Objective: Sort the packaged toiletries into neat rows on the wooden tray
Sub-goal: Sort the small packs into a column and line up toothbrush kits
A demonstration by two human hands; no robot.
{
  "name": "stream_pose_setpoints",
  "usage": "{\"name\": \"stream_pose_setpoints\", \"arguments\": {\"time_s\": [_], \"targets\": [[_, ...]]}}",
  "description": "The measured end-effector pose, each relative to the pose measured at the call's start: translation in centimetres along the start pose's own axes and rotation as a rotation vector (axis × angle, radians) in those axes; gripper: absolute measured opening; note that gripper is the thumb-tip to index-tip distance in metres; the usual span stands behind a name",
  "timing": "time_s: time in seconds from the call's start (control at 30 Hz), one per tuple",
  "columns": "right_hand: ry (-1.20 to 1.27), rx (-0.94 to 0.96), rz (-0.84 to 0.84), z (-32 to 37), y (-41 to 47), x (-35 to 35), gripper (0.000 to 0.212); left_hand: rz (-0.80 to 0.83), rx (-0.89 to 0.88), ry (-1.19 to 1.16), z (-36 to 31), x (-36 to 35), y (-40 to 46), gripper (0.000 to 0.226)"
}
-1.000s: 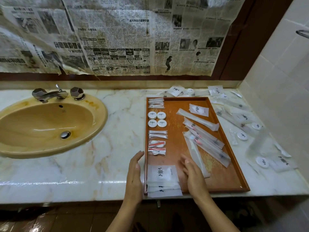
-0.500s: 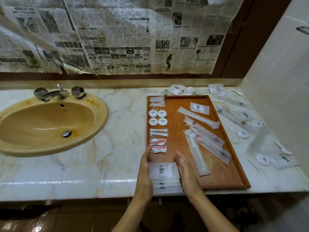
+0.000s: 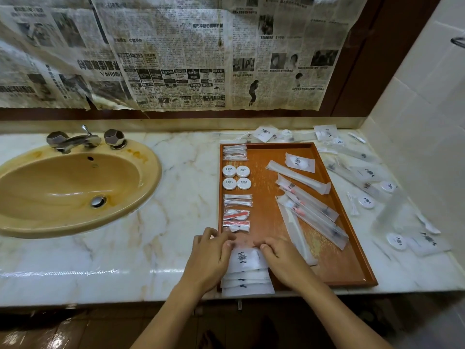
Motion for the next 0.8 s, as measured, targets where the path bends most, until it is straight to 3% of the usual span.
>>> {"name": "stream_pose_setpoints", "arguments": {"time_s": [0.23,0.4,0.7,0.8], "targets": [[0.051,-0.003,-0.006,-0.4,0.5,0.5,0.03,-0.002,-0.001,-0.021,-1.1,0.6,0.5,0.06],[0.172,-0.056,-0.059,-0.8,1.8,2.3,0.027,-0.013,-0.008,-0.034,-2.7,1.6,2.7,0.05],[0.278,-0.131,-0.308,-4.4,7.5,9.7,0.02,-0.066,-0.077,-0.162,-7.3,1.3,12.4,0.037],[0.213,-0.168,-0.37,-6.6,9.9,12.5,0.019,-0.037,-0.068,-0.168,-8.7,0.4,16.3,0.029]]}}
Point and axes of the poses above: each hand's wrist, its own y-axis towards the middle knuckle, its own x-axis out of the back of the hand, z = x × y, the point moved 1 cm from there along y, towards the middle knuckle, and after that the axes turned 14 degrees about -y, right-handed, at the moved point
